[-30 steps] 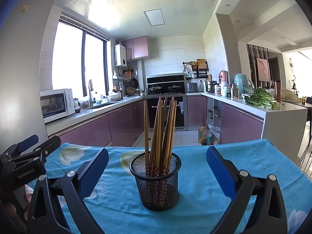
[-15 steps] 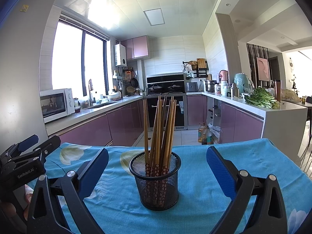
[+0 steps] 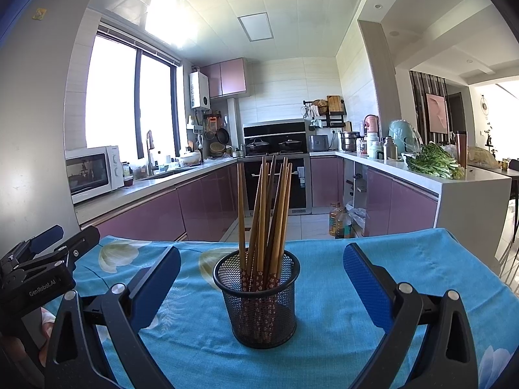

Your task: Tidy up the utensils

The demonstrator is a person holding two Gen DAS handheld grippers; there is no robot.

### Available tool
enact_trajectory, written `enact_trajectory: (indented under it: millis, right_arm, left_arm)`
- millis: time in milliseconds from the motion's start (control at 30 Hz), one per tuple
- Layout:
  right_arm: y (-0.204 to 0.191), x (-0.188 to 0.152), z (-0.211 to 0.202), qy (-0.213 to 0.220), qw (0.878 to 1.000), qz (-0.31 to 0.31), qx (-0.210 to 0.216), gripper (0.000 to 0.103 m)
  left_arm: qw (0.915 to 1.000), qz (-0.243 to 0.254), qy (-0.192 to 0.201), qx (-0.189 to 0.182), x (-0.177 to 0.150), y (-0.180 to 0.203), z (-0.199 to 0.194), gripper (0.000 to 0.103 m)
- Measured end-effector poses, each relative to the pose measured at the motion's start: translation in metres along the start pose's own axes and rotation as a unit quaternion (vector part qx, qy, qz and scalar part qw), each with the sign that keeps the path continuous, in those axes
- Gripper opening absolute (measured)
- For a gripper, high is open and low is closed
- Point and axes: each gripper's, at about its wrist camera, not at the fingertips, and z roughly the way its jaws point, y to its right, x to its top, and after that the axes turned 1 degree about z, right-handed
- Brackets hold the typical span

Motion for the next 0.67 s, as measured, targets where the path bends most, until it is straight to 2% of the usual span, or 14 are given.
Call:
enact_trajectory:
  millis: [300, 467, 567, 633, 667]
  right_arm:
    - [0.002, -0.001, 0.002, -0.007, 1.000, 0.001, 0.001, 0.097]
    - [0.005, -0.003, 0.003, -0.013, 1.000, -0.001, 0.002, 0.097]
    - [0.025, -0.004, 0.009, -0.040, 0.999, 0.002, -0.016, 0.097]
    - [0.047, -0.006, 0.019, -0.077, 0.996, 0.006, -0.039, 0.097]
    - [0.064, -0.010, 0.028, -0.106, 0.992, 0.008, -0.065, 0.097]
  left_arm:
    - [0.9999, 0.009, -0.002, 0.014, -0.002, 0.003, 0.001, 0.097]
    - [0.9998, 0.013, -0.015, 0.005, -0.003, 0.004, 0.005, 0.097]
    - [0.9988, 0.013, -0.047, -0.009, -0.007, 0.000, 0.016, 0.098]
    - [0.9967, 0.012, -0.077, -0.020, -0.011, -0.005, 0.026, 0.098]
    - [0.9952, 0.009, -0.094, -0.024, -0.014, -0.009, 0.033, 0.098]
